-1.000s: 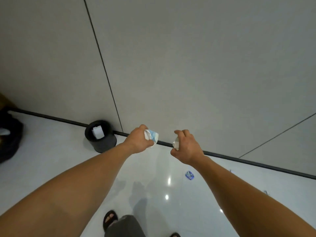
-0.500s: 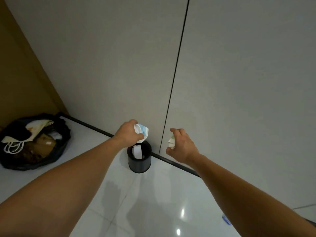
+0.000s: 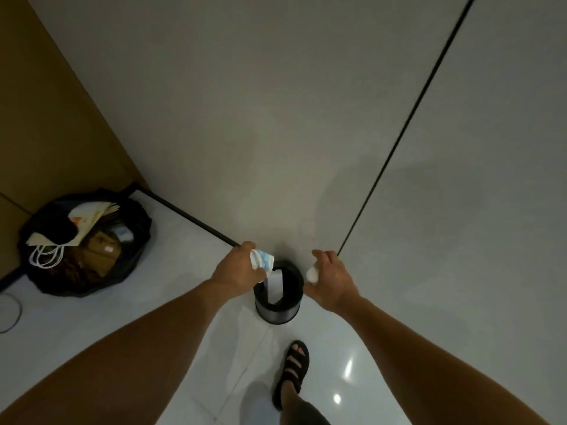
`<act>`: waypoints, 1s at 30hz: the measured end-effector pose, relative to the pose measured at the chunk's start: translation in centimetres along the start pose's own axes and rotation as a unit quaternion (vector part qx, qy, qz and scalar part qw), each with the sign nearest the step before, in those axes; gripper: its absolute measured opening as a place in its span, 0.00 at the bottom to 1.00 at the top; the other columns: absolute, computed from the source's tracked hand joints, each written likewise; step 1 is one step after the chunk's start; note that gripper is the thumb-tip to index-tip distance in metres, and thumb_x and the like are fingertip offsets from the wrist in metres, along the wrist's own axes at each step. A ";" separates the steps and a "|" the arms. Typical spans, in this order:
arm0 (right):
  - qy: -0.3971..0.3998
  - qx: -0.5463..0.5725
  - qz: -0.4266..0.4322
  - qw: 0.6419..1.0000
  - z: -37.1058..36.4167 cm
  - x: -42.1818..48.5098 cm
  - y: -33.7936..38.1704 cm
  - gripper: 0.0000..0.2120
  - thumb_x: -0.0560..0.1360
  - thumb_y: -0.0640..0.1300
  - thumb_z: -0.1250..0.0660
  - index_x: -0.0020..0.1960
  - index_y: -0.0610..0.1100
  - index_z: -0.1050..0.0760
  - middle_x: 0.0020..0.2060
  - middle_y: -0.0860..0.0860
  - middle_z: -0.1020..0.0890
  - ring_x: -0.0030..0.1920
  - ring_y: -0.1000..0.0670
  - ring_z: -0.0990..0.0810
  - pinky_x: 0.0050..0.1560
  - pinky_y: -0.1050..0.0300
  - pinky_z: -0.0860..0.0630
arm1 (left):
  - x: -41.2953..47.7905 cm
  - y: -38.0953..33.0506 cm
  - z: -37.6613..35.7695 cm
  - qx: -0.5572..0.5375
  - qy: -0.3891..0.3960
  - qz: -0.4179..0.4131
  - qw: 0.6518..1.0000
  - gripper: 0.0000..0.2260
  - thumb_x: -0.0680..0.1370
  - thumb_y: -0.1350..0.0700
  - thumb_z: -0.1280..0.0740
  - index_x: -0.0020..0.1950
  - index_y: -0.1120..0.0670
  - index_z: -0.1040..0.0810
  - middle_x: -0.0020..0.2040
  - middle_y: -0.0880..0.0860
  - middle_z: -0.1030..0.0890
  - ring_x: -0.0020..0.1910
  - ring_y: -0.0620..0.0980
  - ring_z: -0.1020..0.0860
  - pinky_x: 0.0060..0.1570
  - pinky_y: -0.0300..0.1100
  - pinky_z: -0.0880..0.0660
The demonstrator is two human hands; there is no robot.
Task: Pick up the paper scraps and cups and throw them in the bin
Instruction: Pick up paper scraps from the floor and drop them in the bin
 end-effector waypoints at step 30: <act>0.137 0.063 -0.208 0.966 -35.8 25.0 -23.3 0.36 0.73 0.54 0.31 0.75 0.49 0.44 0.70 0.48 0.36 0.66 0.43 0.30 0.62 0.47 0.25 | 28.2 25.5 -30.8 0.067 0.214 0.098 0.970 0.38 0.74 0.46 0.31 0.77 0.52 0.47 0.72 0.58 0.39 0.67 0.62 0.32 0.62 0.54 0.29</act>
Point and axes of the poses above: each hand's wrist, its own x-axis towards the middle knuckle, its own z-axis out of the back of the hand, y = z × x, the point moved 7 cm from there along x, towards the middle knuckle
